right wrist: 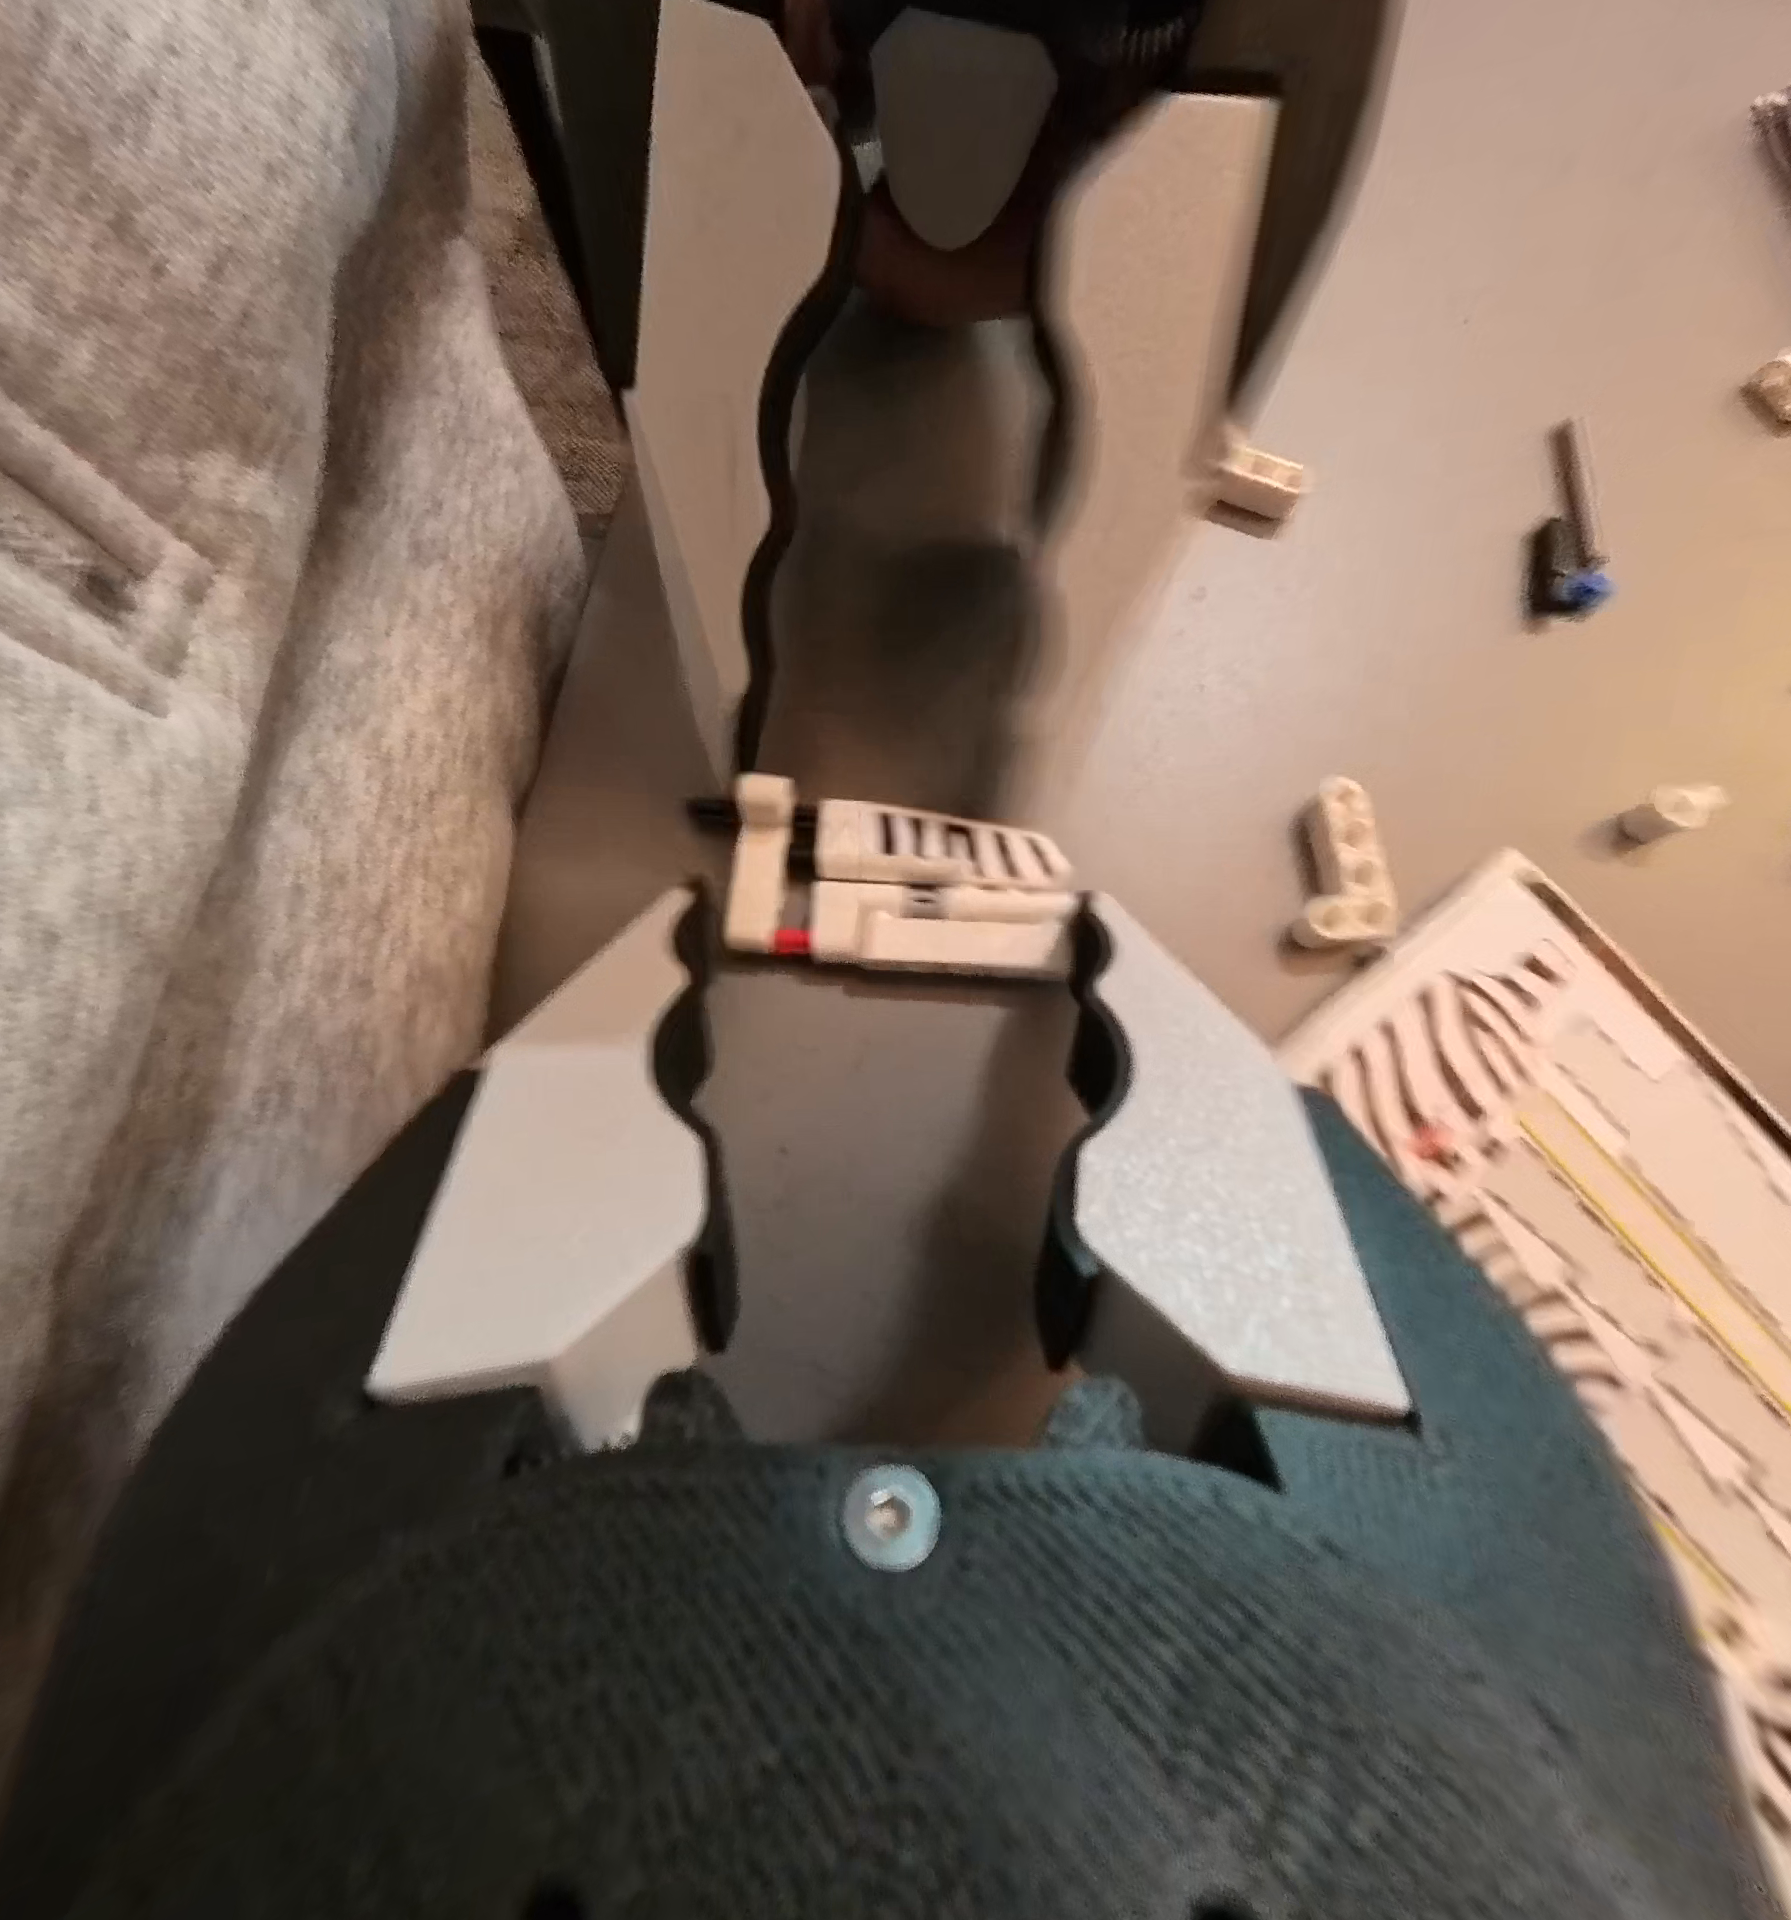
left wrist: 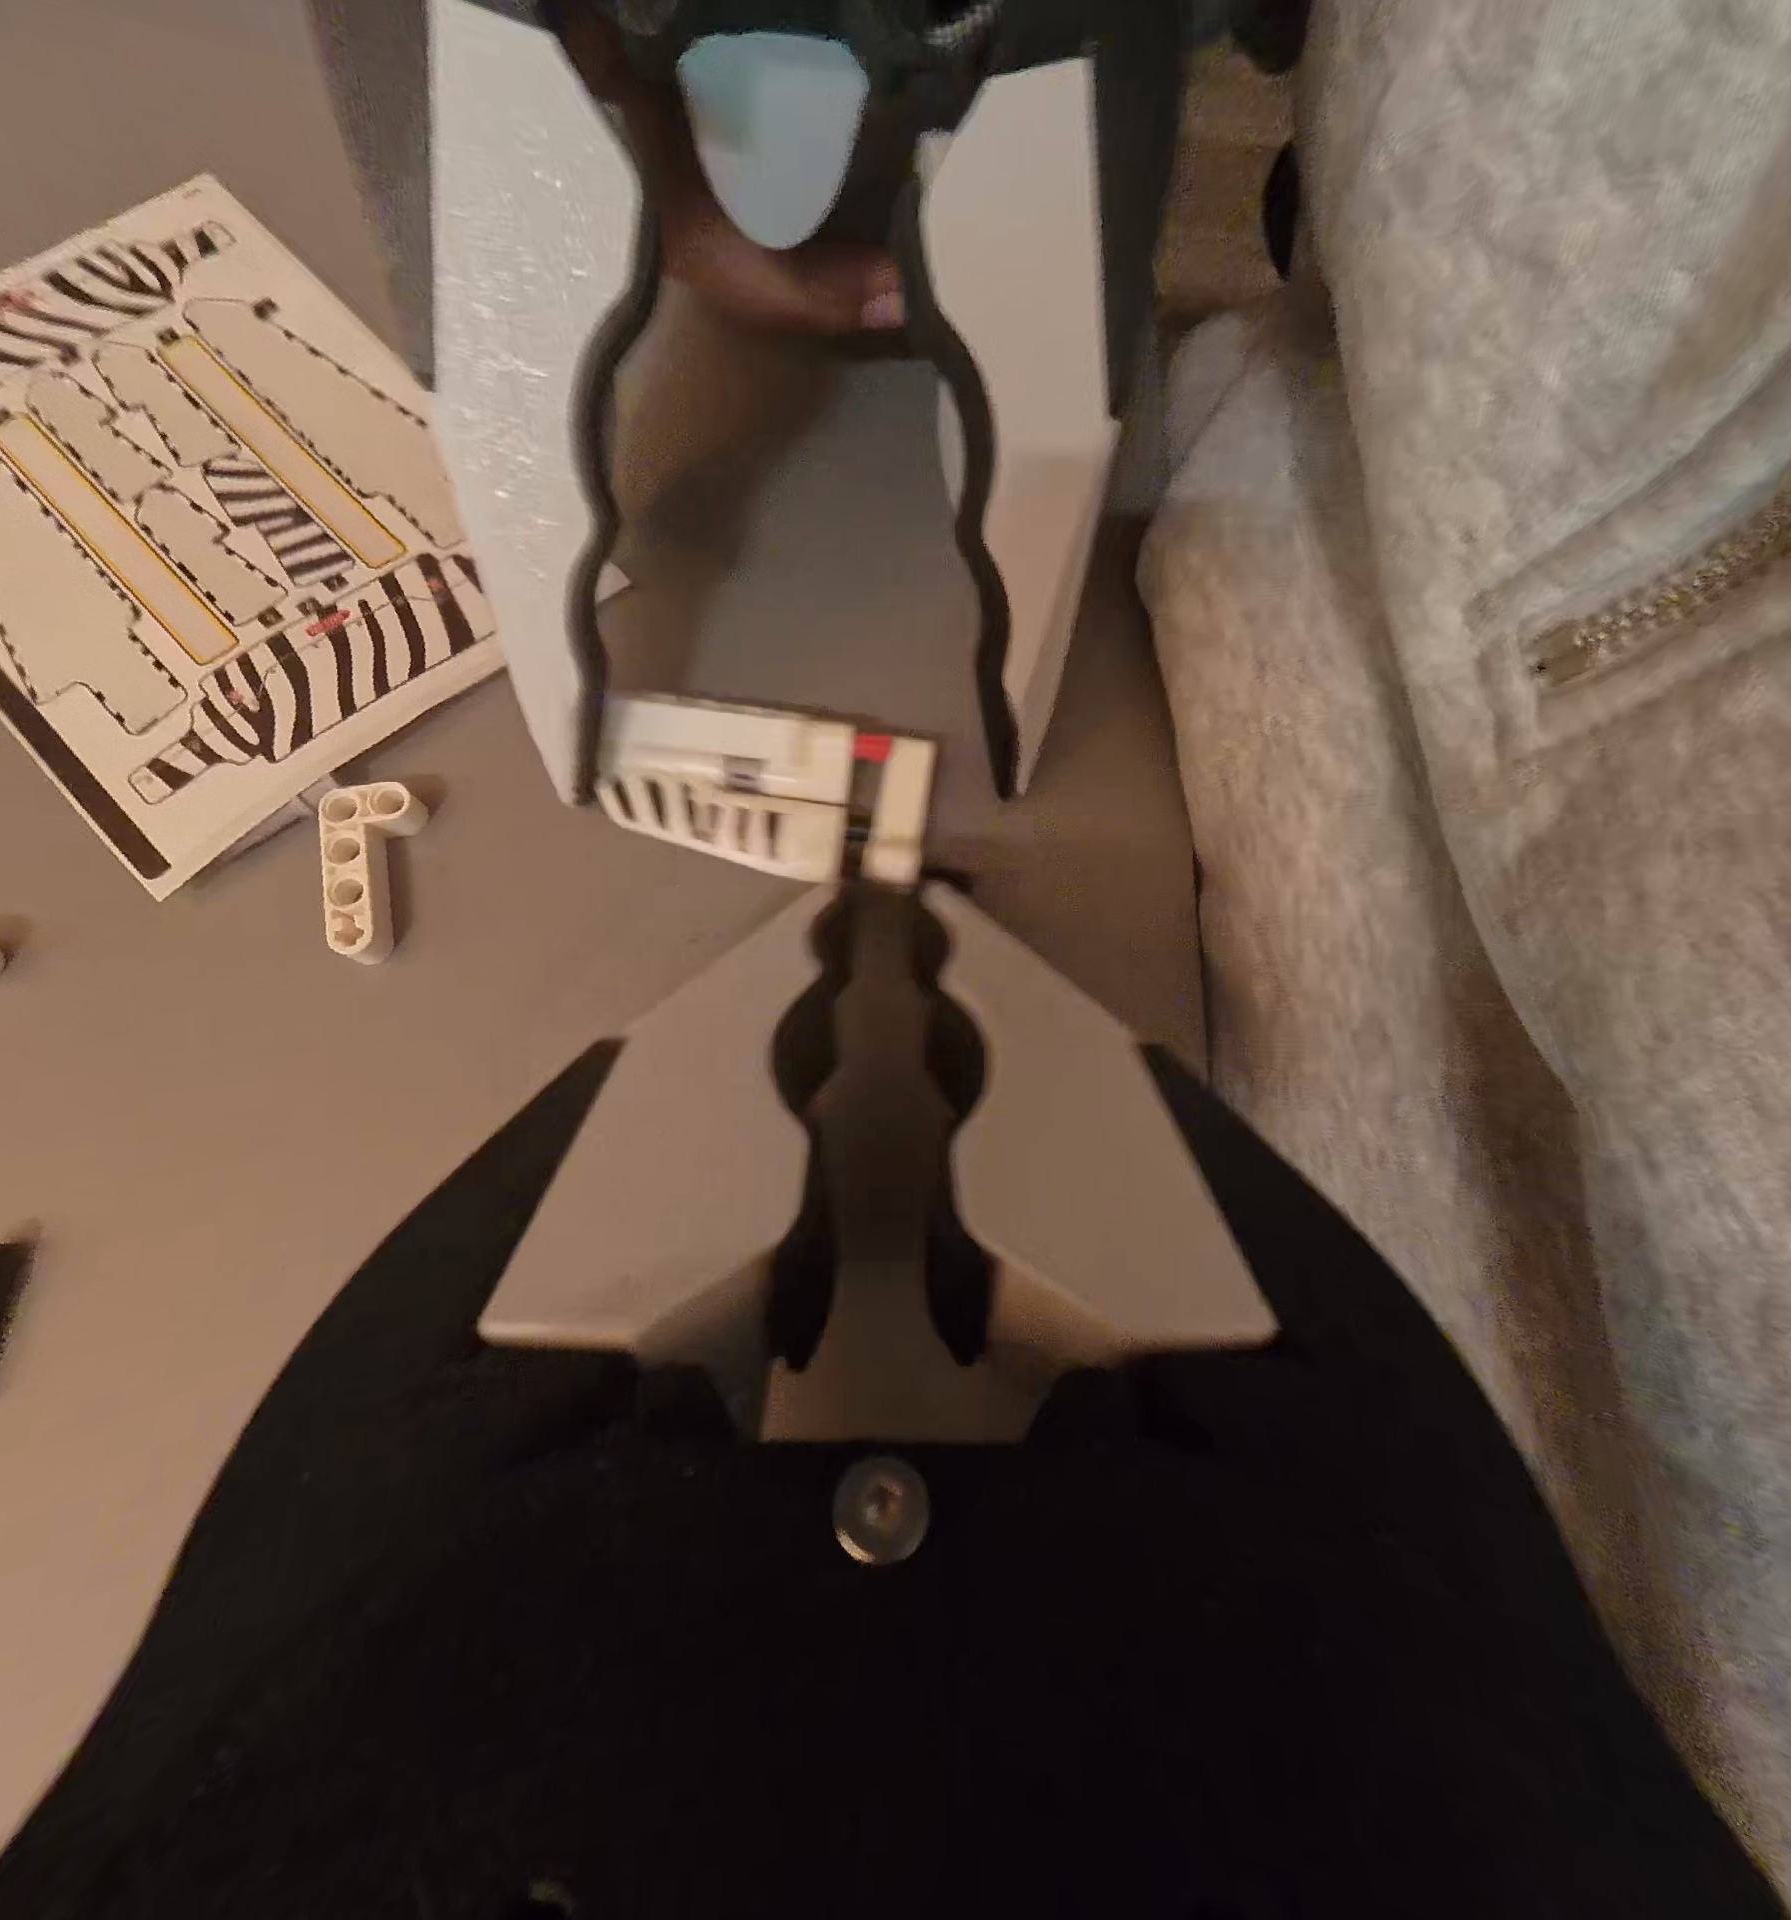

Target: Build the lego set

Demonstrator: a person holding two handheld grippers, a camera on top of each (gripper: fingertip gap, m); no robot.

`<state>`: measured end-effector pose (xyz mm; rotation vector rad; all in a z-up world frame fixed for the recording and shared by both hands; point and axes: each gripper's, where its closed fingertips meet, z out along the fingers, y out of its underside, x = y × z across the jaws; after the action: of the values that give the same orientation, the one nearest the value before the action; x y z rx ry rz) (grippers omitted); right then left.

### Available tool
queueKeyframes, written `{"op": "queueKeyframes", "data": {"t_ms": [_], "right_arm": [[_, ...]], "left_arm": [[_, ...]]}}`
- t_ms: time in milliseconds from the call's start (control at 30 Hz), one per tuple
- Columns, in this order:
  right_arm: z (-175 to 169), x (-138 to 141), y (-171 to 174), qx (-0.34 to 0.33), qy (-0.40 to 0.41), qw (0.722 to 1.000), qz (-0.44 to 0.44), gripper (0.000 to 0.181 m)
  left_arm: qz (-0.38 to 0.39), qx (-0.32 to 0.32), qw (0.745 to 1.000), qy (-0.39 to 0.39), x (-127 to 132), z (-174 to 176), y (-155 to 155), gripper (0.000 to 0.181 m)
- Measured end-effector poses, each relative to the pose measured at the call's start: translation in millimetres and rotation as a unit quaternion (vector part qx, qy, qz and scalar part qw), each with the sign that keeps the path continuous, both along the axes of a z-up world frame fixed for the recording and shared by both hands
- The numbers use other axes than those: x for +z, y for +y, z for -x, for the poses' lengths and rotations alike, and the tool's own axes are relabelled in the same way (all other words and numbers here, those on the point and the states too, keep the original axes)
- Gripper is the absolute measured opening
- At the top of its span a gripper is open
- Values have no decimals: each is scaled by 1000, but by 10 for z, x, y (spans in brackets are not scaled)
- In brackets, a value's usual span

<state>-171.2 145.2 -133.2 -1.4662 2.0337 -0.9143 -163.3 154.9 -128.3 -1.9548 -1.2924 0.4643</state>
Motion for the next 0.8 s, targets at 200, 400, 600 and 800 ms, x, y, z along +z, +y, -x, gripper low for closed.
{"op": "queueKeyframes", "data": {"t_ms": [200, 400, 600, 800], "right_arm": [[51, 5, -12, 6, 9, 1000, -4, 65], [44, 12, -9, 2, 2, 1000, -4, 65], [28, 18, 8, 3, -2, 1000, -4, 65], [25, 26, 14, 6, -2, 1000, -5, 63]], "left_arm": [[-3, -25, 999, -21, -59, -41, 55, 9], [-33, -34, 998, -32, -37, -64, 90, 13], [-22, -22, 999, -31, -51, -54, 55, 4], [-26, -27, 999, -30, -34, -84, 77, 19]]}}
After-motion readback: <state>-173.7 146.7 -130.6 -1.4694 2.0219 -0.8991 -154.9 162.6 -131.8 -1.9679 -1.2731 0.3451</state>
